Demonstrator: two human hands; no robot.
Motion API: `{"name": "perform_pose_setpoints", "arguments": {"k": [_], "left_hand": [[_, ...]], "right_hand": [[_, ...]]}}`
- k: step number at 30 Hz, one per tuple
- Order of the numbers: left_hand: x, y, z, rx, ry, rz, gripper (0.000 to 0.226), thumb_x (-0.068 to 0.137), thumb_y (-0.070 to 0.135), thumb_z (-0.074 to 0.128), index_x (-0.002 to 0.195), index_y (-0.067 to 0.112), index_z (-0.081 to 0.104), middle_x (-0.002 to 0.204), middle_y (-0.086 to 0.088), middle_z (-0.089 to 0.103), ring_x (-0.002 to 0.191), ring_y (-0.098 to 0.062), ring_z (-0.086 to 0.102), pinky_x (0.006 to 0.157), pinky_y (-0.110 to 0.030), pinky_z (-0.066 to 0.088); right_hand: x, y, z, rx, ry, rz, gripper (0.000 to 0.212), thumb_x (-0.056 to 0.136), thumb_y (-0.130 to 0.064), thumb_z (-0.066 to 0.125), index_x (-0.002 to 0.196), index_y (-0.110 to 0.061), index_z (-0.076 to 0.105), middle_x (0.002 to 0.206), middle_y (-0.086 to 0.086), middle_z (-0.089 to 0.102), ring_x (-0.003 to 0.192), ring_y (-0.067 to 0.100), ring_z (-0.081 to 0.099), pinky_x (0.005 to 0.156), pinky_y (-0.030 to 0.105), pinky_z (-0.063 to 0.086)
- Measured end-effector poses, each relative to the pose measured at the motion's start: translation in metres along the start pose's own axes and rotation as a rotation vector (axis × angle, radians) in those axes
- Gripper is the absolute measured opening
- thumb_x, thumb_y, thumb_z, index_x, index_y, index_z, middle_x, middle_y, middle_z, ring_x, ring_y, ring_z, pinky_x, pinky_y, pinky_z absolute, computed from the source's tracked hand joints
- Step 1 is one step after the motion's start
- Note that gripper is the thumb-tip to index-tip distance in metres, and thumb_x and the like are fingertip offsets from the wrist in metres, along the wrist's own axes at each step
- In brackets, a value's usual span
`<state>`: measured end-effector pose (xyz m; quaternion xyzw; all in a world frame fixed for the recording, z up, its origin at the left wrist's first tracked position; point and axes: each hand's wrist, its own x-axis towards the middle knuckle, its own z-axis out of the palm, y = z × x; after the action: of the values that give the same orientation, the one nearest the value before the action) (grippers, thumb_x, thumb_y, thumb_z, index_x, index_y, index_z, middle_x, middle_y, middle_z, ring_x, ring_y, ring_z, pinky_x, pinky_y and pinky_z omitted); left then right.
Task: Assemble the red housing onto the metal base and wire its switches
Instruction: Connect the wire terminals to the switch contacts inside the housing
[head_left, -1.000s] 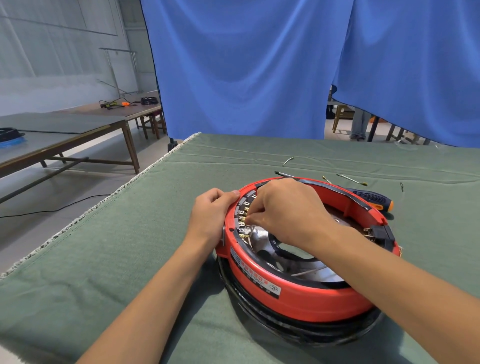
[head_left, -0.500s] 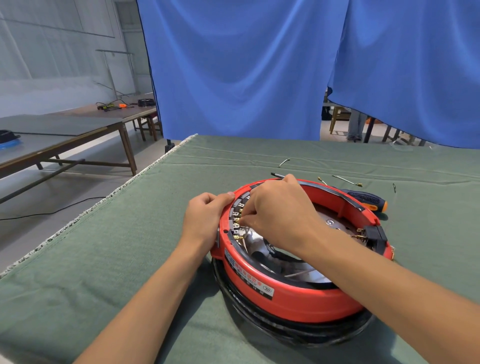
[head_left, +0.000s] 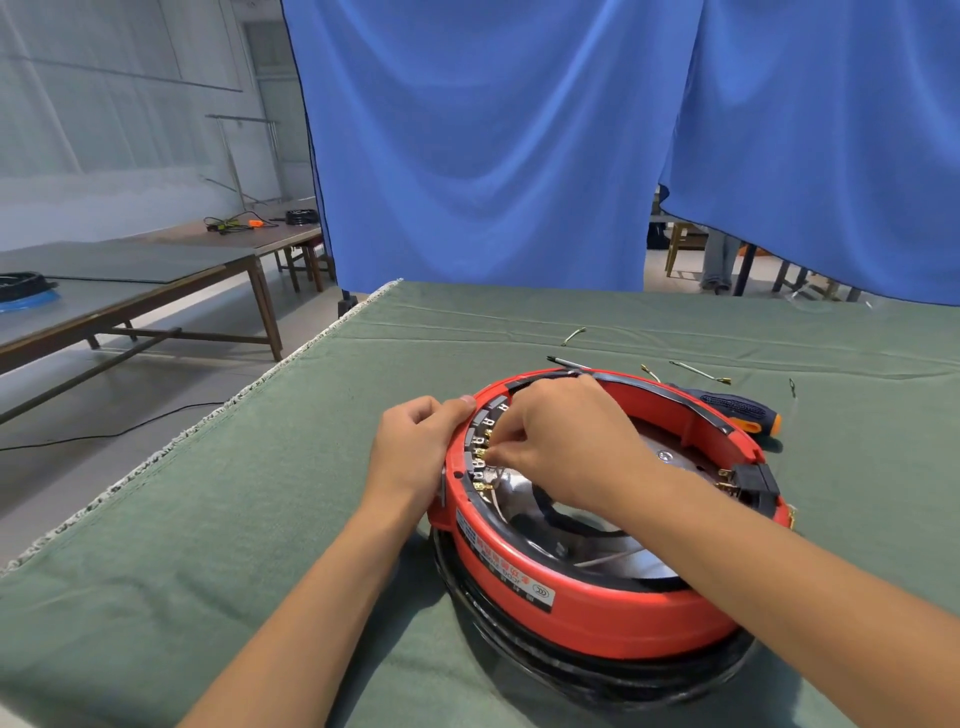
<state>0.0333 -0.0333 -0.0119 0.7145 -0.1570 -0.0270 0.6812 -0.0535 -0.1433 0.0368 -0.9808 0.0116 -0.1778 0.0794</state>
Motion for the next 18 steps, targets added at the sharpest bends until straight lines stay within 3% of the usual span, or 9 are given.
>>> {"name": "perform_pose_setpoints", "arguments": {"k": [6,10,14,18], "left_hand": [[0.002,-0.001,-0.011,0.264,0.012,0.06,0.045,0.08,0.045,0.068,0.061,0.01,0.048,0.057,-0.007,0.051,0.057,-0.02,0.048,0.061,-0.035,0.04],[-0.001,0.003,-0.014,0.255,-0.145,0.096,0.064,0.072,0.055,0.056,0.069,-0.01,0.053,0.062,-0.026,0.055,0.057,-0.021,0.05,0.061,-0.043,0.046],[0.0,0.003,-0.012,0.25,-0.139,0.137,0.056,0.074,0.049,0.052,0.064,-0.006,0.053,0.054,-0.011,0.054,0.053,-0.019,0.049,0.058,-0.038,0.041],[0.002,-0.001,-0.011,0.207,-0.125,0.163,0.041,0.078,0.041,0.055,0.053,0.009,0.048,0.049,-0.002,0.045,0.05,-0.016,0.041,0.055,-0.034,0.034]], "right_hand": [[0.002,0.008,-0.003,0.169,-0.098,0.081,0.014,0.079,-0.044,0.071,0.082,-0.032,0.074,0.068,-0.011,0.06,0.066,0.008,0.052,0.057,0.024,0.035],[0.004,0.007,-0.002,0.145,-0.099,0.07,0.011,0.08,-0.041,0.07,0.085,-0.033,0.076,0.082,-0.008,0.07,0.075,0.012,0.058,0.064,0.026,0.042],[0.003,0.005,-0.001,0.078,-0.037,0.042,0.01,0.08,-0.039,0.069,0.085,-0.034,0.076,0.086,-0.008,0.072,0.083,0.014,0.061,0.065,0.027,0.043],[0.002,0.004,0.002,0.031,-0.007,0.0,0.012,0.08,-0.035,0.066,0.086,-0.032,0.075,0.084,-0.004,0.071,0.084,0.018,0.061,0.064,0.027,0.043]]}}
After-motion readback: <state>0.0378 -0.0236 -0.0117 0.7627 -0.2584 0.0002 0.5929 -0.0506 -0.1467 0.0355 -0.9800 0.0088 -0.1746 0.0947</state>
